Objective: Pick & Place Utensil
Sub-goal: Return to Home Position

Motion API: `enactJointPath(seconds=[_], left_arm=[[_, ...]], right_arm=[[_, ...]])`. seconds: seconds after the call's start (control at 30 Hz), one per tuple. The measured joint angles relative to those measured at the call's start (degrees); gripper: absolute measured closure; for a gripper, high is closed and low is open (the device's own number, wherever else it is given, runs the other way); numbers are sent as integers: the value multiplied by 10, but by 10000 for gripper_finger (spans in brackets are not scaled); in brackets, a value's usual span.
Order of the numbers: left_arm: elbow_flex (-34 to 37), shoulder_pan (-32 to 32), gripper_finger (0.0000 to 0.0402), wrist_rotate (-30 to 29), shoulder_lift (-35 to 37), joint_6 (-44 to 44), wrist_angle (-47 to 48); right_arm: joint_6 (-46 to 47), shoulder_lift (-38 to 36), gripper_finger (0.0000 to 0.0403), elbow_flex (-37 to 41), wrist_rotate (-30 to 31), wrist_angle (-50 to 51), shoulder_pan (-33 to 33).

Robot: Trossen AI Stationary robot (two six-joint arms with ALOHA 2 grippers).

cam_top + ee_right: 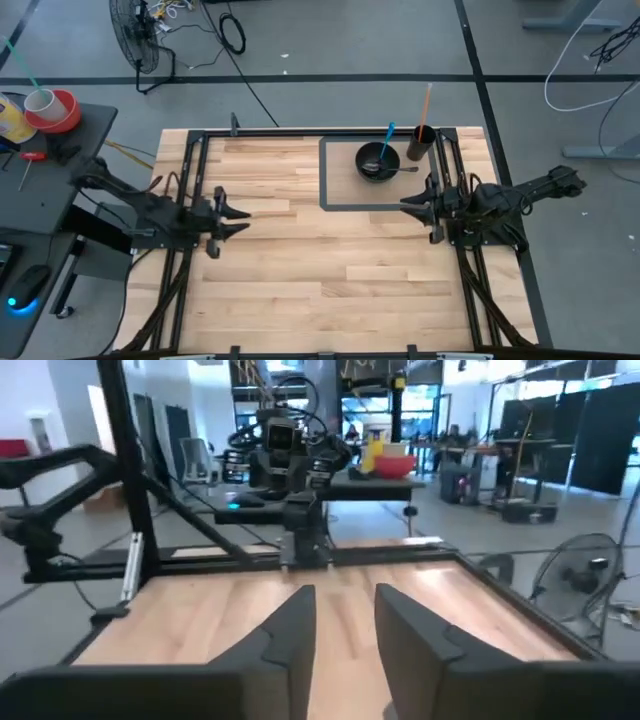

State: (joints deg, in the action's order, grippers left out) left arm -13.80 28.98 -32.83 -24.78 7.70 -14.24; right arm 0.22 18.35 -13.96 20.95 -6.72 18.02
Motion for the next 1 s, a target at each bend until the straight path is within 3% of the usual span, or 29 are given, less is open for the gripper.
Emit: enactJointPath(seconds=[0.27, 0.37, 0.57, 0.83, 1.0], left_arm=[[48, -80, 285, 110, 89, -24, -9], [49, -126, 297, 144, 100, -24, -8], [49, -186, 324, 203, 123, -36, 23], [49, -254, 351, 214, 174, -26, 108], [49, -259, 361, 252, 173, -21, 124]], right_arm=[[-18, 10, 322, 0, -102, -46, -10], [-26, 6, 346, 0, -96, -44, -30], [-22, -12, 397, 0, -168, -30, -54], [15, -73, 396, 11, -184, 26, -63], [39, -111, 398, 79, -234, -31, -64]])
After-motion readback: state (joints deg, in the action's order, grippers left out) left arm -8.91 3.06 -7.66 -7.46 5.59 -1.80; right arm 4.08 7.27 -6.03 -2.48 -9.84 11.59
